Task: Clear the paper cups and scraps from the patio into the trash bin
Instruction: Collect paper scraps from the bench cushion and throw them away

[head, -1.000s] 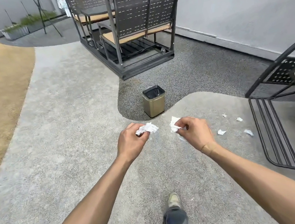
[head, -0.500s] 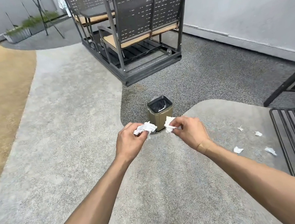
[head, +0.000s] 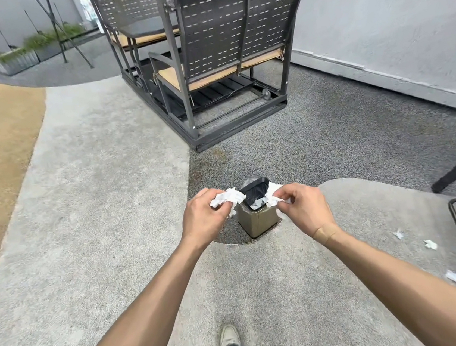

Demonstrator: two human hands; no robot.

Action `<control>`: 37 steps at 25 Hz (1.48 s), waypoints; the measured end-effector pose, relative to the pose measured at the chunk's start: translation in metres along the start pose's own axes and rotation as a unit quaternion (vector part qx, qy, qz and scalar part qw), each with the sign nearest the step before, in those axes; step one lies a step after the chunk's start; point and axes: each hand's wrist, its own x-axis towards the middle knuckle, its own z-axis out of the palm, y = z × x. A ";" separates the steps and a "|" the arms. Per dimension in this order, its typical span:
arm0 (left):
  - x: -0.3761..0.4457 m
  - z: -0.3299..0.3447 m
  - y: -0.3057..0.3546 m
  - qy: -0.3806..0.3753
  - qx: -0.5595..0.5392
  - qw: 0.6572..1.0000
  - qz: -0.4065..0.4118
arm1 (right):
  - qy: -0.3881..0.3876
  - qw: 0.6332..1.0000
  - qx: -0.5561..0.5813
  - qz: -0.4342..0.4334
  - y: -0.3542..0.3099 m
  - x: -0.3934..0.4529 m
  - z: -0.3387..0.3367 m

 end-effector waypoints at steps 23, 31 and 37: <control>0.420 0.128 -0.037 -0.105 -0.015 0.993 -0.043 | -0.024 0.998 -0.016 0.050 0.098 0.414 0.042; 0.511 0.176 -0.040 -0.123 -0.009 0.989 -0.085 | -0.080 0.993 0.012 0.083 0.145 0.507 0.057; 0.550 0.203 -0.074 -0.169 0.023 0.980 -0.100 | -0.072 0.989 0.019 0.128 0.169 0.530 0.097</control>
